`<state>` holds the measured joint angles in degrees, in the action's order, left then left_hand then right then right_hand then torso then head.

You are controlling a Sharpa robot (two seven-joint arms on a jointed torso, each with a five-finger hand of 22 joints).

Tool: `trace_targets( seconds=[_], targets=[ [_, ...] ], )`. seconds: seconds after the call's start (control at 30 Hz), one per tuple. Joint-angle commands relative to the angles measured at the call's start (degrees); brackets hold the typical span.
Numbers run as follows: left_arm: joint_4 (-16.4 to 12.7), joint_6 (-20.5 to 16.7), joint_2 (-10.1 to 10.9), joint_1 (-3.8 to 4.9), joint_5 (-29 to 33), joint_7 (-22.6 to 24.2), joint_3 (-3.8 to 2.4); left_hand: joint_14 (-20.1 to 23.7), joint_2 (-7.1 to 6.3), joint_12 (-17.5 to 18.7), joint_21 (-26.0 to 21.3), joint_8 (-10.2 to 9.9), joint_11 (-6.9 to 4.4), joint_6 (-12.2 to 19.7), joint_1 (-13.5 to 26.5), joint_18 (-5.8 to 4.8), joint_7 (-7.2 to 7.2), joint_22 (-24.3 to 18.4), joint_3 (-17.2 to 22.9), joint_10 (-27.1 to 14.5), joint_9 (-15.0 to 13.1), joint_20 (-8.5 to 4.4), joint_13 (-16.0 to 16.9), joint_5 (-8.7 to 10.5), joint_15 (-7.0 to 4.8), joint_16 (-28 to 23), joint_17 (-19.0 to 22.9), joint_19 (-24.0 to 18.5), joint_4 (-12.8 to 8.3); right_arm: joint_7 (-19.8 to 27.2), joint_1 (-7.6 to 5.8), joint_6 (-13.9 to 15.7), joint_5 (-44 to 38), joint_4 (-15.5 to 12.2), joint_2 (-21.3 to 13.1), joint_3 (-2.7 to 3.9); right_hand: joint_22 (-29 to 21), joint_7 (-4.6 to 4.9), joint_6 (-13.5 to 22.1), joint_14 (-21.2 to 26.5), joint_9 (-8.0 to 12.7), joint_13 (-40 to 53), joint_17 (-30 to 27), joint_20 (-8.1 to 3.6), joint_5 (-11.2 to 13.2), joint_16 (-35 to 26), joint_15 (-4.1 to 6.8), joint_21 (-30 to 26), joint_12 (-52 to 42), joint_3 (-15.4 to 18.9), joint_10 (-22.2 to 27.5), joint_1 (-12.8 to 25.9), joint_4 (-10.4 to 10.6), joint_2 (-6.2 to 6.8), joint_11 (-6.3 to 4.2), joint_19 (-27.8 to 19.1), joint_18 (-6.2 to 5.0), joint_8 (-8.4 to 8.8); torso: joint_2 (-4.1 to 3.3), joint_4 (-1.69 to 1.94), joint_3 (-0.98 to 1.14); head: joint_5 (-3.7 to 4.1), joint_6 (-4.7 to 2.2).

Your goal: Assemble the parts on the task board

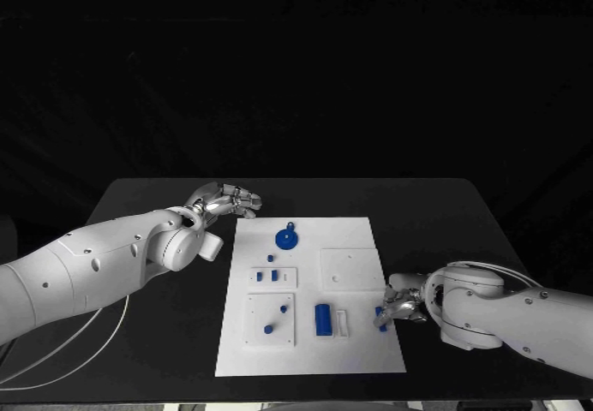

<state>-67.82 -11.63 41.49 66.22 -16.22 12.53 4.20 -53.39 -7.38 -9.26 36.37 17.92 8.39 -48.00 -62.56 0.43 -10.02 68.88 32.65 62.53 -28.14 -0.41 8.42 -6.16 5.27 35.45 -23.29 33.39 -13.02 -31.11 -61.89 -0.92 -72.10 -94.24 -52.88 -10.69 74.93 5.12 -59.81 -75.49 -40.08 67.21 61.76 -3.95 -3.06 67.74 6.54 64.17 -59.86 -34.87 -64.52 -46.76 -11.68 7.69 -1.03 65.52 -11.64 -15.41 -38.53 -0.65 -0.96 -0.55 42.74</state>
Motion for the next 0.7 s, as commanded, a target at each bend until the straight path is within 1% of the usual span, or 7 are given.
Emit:
trace_targets(
  seconds=[0.03, 0.17, 0.27, 0.43, 0.53, 0.6, 0.7],
  targets=[
    [-0.2, 0.9, 0.0, 0.02, 0.3, 0.3, -0.03, -0.4, 0.01, 0.0, -0.2, 0.3, -0.01, 0.3, 0.5, -0.01, 0.13, 0.1, -0.2, -0.5, 0.1, 0.02, -0.1, 0.0, 0.07, -0.3, -0.1, 0.2, 0.2, -1.2, 0.76, 0.7, -4.7, 0.6, 0.8, -0.36, 1.0, 0.11, 0.4, 0.0, 5.5, 0.0, 0.0, 0.22, 0.2, -0.1, 0.56, 0.2, 0.0, 0.1, -0.3, 0.2, 0.4, 0.33, -0.09, 0.1, -3.36, 0.46, 0.0, -0.03, -0.02, -0.21, 0.09],
    [-0.2, 1.0, 0.0, 0.02, 0.3, 0.3, -0.03, -0.4, 0.02, 0.0, -0.2, 0.3, -0.01, 0.3, 0.5, -0.01, 0.13, 0.1, -0.2, -0.5, 0.1, 0.03, -0.1, 0.01, 0.07, -0.3, -0.1, 0.2, 0.2, -1.4, 1.19, 0.7, -7.0, 1.4, 1.9, -0.36, 1.0, 0.1, 0.4, 0.0, 5.6, 0.0, 0.0, 0.22, 0.2, -0.1, 0.57, 0.3, 0.0, 0.0, -0.3, 0.4, 0.6, 0.45, -0.1, 0.1, -3.36, 0.47, 0.0, -0.01, -0.02, -0.3, 0.15],
    [-0.2, 1.1, 0.1, 0.02, 0.3, 0.3, -0.03, -0.4, 0.03, 0.0, -0.2, 0.3, -0.01, 0.3, 0.5, -0.01, 0.13, 0.1, -0.2, -0.5, 0.1, 0.03, -0.1, 0.02, 0.07, -0.3, -0.1, 0.2, 0.2, -1.5, 1.83, 1.0, -9.5, 1.8, 2.8, -0.37, 1.1, 0.09, 0.3, 0.0, 5.6, 0.0, 0.0, 0.22, 0.2, -0.1, 0.58, 0.3, 0.0, 0.0, -0.4, 0.4, 0.7, 0.51, -0.1, 0.1, -3.36, 0.46, 0.01, 0.02, -0.04, -0.34, 0.21],
    [-0.2, 1.1, 0.1, 0.02, 0.3, 0.2, -0.02, -0.4, 0.05, 0.0, -0.2, 0.3, -0.01, 0.3, 0.6, -0.01, 0.13, 0.1, -0.3, -0.5, 0.1, 0.03, -0.1, 0.03, 0.07, -0.3, -0.1, 0.2, 0.3, -1.4, 2.41, 0.9, -10.3, 2.1, 3.6, -0.37, 1.1, 0.04, 0.3, 0.0, 5.6, 0.0, 0.1, 0.15, 0.2, 0.0, 0.63, 0.4, 0.0, -0.4, -0.4, -0.1, 0.6, 0.24, -0.16, 0.1, -3.36, 0.46, 0.0, -0.02, -0.03, -0.56, 0.33],
    [-0.2, 1.2, 0.1, 0.02, 0.3, 0.1, -0.02, -0.4, 0.05, 0.0, -0.2, 0.3, -0.01, 0.3, 0.6, -0.01, 0.13, 0.1, -0.3, -0.5, 0.1, 0.03, -0.1, 0.03, 0.07, -0.3, -0.2, 0.2, 0.3, -1.4, 2.45, 0.9, -10.3, 2.1, 3.7, -0.37, 1.1, 0.01, 0.2, 0.0, 5.6, 0.1, 0.1, 0.03, 0.2, 0.0, 0.67, 0.4, 0.0, -1.7, -0.5, -1.7, 0.0, 0.01, -0.19, 0.1, -3.36, 0.48, 0.03, 0.02, -0.05, -0.54, 0.42],
    [-0.2, 1.2, 0.1, 0.02, 0.3, 0.1, -0.02, -0.4, 0.05, 0.0, -0.2, 0.3, -0.01, 0.3, 0.6, -0.01, 0.13, 0.1, -0.3, -0.5, 0.1, 0.03, -0.1, 0.04, 0.07, -0.4, -0.2, 0.2, 0.3, -1.4, 2.46, 0.8, -10.2, 2.1, 3.7, -0.37, 1.0, 0.03, 0.2, 0.0, 5.7, 0.1, 0.1, 0.01, 0.2, 0.0, 0.66, 0.5, 0.1, -3.4, -0.5, -2.9, -0.1, -0.06, -0.18, 0.1, -3.36, 0.52, 0.03, -0.01, -0.06, -0.57, 0.46],
    [-0.2, 1.2, 0.1, 0.02, 0.3, 0.1, -0.02, -0.4, 0.05, 0.0, -0.2, 0.3, -0.01, 0.3, 0.6, -0.01, 0.13, 0.1, -0.3, -0.5, 0.1, 0.02, -0.1, 0.04, 0.07, -0.4, -0.2, 0.2, 0.3, -1.3, 2.46, 0.6, -9.6, 2.0, 3.8, -0.38, 1.1, 0.06, 0.1, -0.1, 5.8, 0.2, 0.0, 0.05, 0.1, 0.0, 0.61, 0.6, 0.1, -5.8, -0.6, -5.0, -1.2, -0.37, -0.14, 0.1, -3.36, 0.59, 0.04, -0.03, -0.06, -0.62, 0.47]
  ],
)
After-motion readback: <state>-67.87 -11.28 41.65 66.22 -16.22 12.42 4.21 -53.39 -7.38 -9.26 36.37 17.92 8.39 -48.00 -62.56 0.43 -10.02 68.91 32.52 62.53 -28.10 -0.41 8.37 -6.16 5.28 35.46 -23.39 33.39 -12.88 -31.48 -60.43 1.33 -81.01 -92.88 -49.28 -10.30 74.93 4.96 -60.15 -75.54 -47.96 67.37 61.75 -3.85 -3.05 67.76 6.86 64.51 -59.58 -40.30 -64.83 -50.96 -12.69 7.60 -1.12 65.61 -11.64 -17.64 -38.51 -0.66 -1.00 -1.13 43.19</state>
